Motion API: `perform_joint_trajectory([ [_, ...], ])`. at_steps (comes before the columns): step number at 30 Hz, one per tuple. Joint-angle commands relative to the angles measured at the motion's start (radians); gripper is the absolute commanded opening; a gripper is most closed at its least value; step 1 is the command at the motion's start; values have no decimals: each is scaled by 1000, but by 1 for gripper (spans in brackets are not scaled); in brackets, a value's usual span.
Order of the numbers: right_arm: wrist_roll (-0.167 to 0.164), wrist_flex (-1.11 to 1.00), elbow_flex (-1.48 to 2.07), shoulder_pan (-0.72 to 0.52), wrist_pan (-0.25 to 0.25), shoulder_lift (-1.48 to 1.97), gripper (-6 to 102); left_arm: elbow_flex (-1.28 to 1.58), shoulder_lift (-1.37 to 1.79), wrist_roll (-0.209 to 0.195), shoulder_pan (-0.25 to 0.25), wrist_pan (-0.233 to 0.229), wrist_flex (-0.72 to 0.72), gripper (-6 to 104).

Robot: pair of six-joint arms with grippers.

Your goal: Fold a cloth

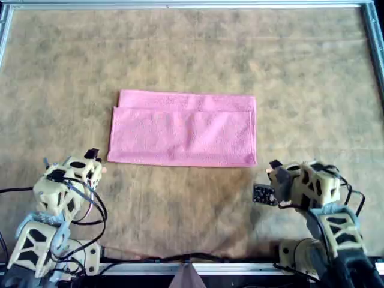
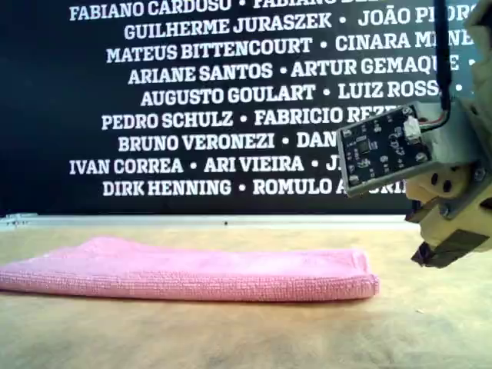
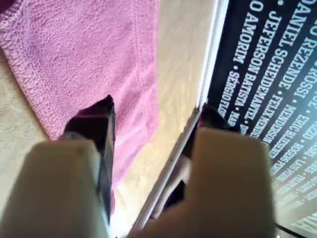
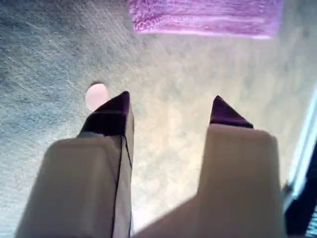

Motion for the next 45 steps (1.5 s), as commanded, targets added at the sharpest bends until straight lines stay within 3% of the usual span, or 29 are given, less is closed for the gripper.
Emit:
perform_joint_trajectory([
  [1, -66, -54, 21, -3, 5, 167, 64, -14, 18, 2, -9, -3, 0, 61],
  [3, -112, -54, 61, -3, 5, 258, 63, -14, 18, 2, -8, -3, 0, 61],
  [5, -130, -54, 104, -3, 5, 333, 64, -14, 18, 2, -8, -3, 0, 61],
  [9, -120, -43, 120, -3, -8, 457, 63, -11, 18, 2, -8, -3, 0, 61],
  [11, -135, -43, 117, -3, 3, 502, 64, 8, 18, 2, -9, -3, 0, 61],
  [23, -137, -31, 112, 14, -9, 492, 65, 34, 18, 0, -9, -3, -2, 61],
  [45, -137, 186, -557, 67, -14, -663, 65, 57, 18, 0, -9, -2, 0, 61],
])
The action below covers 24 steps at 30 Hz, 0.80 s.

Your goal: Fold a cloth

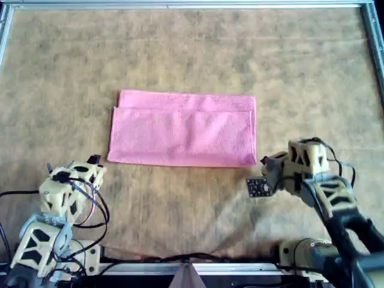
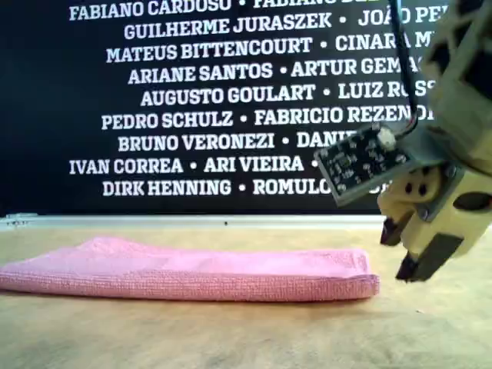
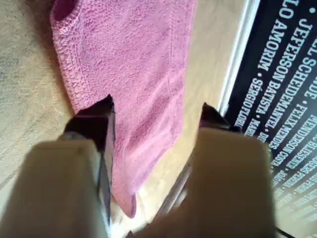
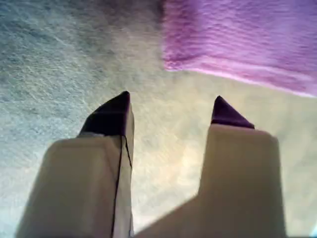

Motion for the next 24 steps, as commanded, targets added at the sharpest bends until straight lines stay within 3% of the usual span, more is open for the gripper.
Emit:
perform_joint_trajectory([
  [1, -5, 21, -123, 12, -11, -74, 65, -17, 15, 0, -9, -2, 0, 61],
  [18, 14, 5, -382, 115, -9, -410, 65, -18, 15, 0, -11, -2, 0, 61],
  [24, 14, 6, -453, 117, -9, -492, 59, -18, 15, 0, -11, -2, 0, 61],
])
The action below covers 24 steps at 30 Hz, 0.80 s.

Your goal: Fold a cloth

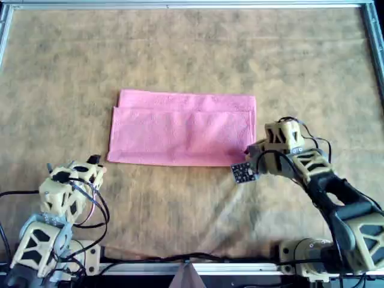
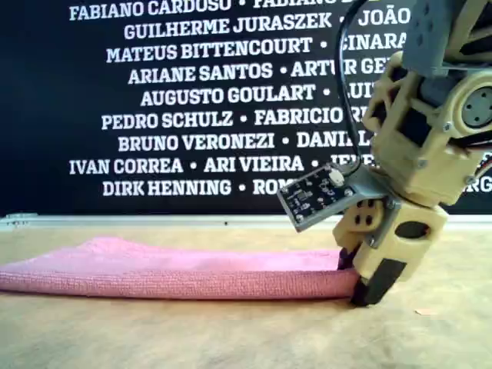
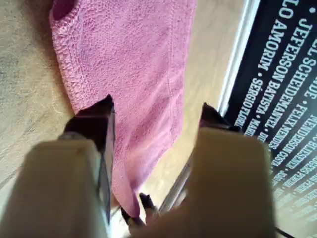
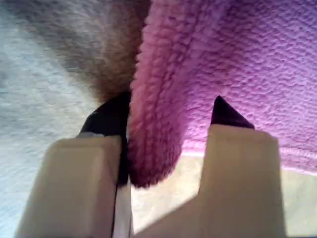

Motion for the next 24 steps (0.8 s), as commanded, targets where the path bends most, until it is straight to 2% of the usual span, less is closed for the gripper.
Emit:
perform_joint_trajectory([
  [1, -5, 5, -71, 8, -8, 2, 56, -18, 15, 0, -11, -2, 0, 61],
  [4, -3, 2, -74, 8, -8, 32, 39, -17, 15, 0, -11, -2, 0, 61],
  [9, -3, -2, -87, 6, -8, 31, 5, -17, 15, 0, -11, -2, 0, 61],
  [11, -3, 0, -97, 0, -8, 32, -4, -17, 15, 0, -11, -2, 0, 61],
  [16, -3, 20, -87, 6, -8, 49, 2, -17, 15, 0, -11, -2, 0, 61],
  [24, -3, -3, -107, 9, -8, 169, 2, -17, 15, 0, -11, -2, 0, 61],
])
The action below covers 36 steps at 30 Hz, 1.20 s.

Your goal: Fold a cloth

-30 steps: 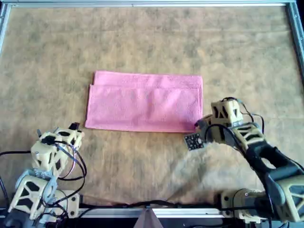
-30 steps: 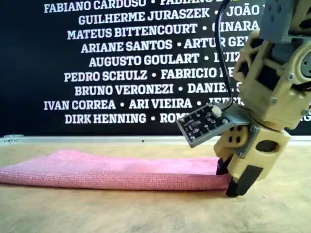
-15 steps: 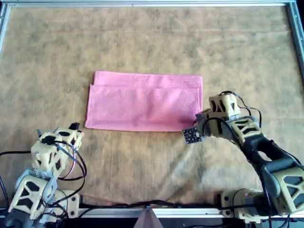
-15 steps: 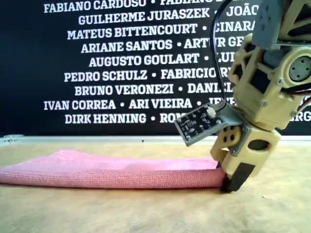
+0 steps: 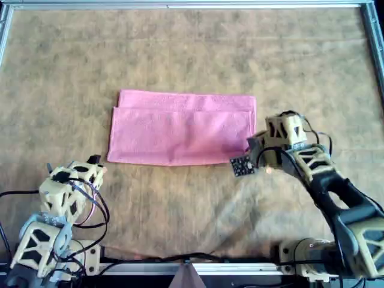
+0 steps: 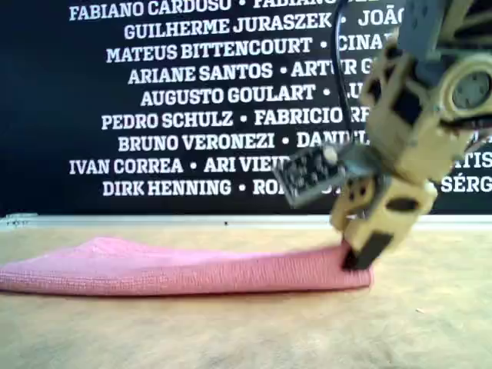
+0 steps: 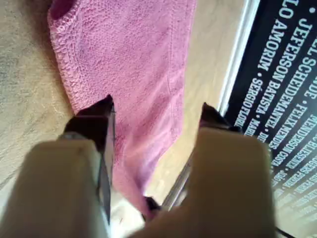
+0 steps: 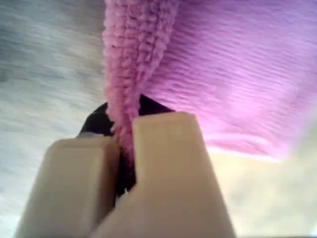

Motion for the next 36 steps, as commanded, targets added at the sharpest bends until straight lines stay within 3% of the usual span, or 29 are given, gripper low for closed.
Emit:
perform_joint_trajectory([
  [1, 5, -6, -86, 6, -9, 78, 2, -17, 15, 0, -11, -2, 0, 61],
  [8, 6, -72, -259, 25, -9, -74, 2, -17, 15, 0, -11, -2, 0, 61],
  [19, 6, -94, -739, 281, 9, -371, 2, 8, 15, 0, -11, -2, 0, 61],
  [36, 5, -98, -1606, 557, 9, -973, 2, 8, 15, 0, -12, -2, 0, 61],
])
